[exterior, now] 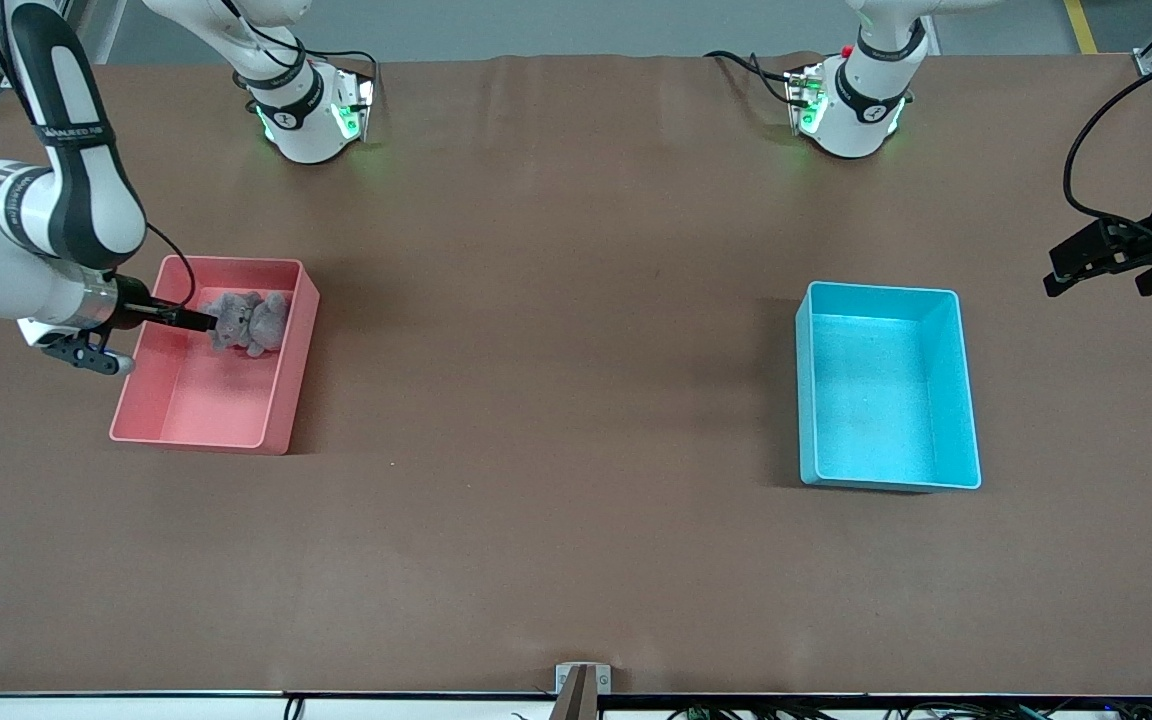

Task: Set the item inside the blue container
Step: 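Reach the right gripper down into the pink box over the plush toys, then close the right gripper on one grey plush toy, then lift the plush with the right gripper and set it mid-table, then grasp the plush with the left gripper while the right gripper reaches the box, then carry the plush with the left gripper while the right gripper grasps another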

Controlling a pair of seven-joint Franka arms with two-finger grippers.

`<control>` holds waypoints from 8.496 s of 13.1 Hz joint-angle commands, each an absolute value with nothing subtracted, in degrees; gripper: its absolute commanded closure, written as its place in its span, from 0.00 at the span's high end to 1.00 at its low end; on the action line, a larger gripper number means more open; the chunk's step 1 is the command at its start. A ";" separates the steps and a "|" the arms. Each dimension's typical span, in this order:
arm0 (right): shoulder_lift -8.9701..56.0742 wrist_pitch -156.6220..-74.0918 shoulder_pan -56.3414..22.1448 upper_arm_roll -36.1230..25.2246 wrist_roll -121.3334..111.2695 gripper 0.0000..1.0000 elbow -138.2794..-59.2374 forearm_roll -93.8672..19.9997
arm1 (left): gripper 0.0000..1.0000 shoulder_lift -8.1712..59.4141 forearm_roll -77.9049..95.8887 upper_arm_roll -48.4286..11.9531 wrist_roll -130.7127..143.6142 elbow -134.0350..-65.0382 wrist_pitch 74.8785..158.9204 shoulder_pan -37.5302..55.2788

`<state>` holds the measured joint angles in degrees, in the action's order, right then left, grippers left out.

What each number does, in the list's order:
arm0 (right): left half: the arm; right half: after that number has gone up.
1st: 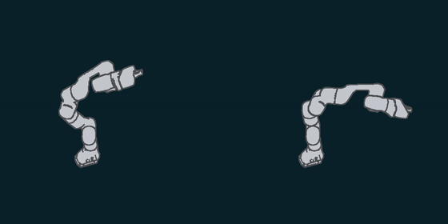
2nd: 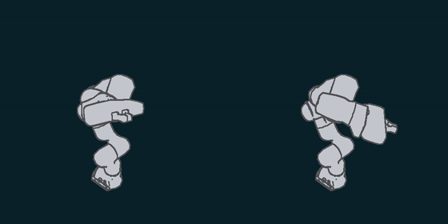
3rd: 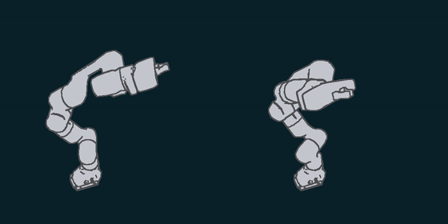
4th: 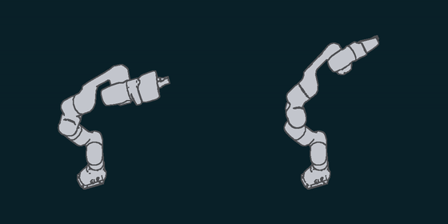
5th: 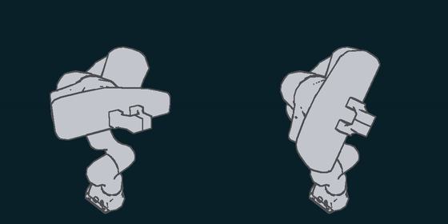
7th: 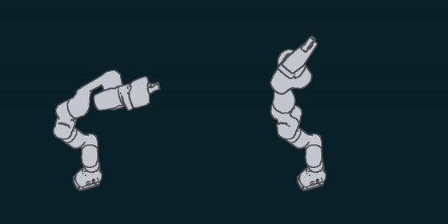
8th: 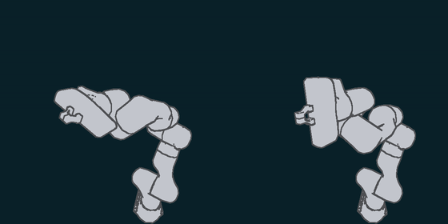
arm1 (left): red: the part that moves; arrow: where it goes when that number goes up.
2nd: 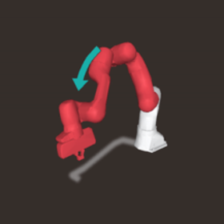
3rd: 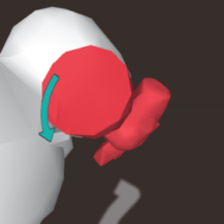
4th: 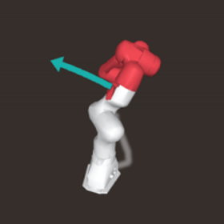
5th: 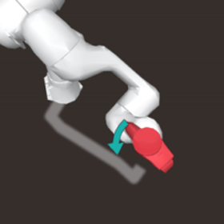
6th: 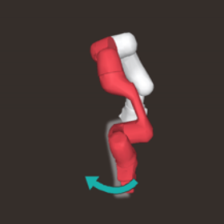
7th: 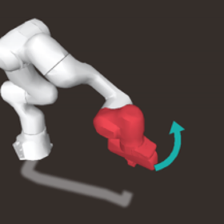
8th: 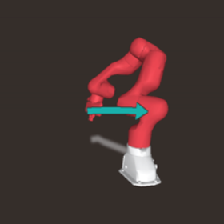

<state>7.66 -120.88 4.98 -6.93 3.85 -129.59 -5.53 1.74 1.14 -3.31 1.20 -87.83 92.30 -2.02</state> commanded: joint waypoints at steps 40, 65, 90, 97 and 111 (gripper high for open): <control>9.59 -97.73 -1.03 -6.33 23.51 0.01 -111.53 -7.02 | 1.00 2.02 1.67 -3.52 1.76 -87.01 92.20 -2.11; 32.77 -137.01 -50.35 -6.50 89.56 0.03 -96.68 0.97 | 1.00 4.21 2.11 -3.60 0.62 -87.72 86.31 -1.67; 4.31 -116.82 -13.92 -6.77 39.42 1.00 -120.93 -0.70 | 0.99 20.37 7.83 -14.33 32.40 -89.56 113.26 14.39; 4.74 -128.03 -3.00 -6.77 27.26 0.89 -133.57 -4.91 | 0.98 34.08 7.29 -13.71 42.10 -86.22 131.55 21.53; 11.07 -130.78 -3.08 -6.68 26.46 1.00 -135.44 -10.20 | 0.98 48.77 5.54 -13.80 42.36 -81.92 146.86 25.84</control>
<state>10.34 -129.62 -3.90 -7.34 27.42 -134.72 -8.91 46.56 6.42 -14.29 40.97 -85.01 146.29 24.56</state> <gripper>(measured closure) 0.000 0.018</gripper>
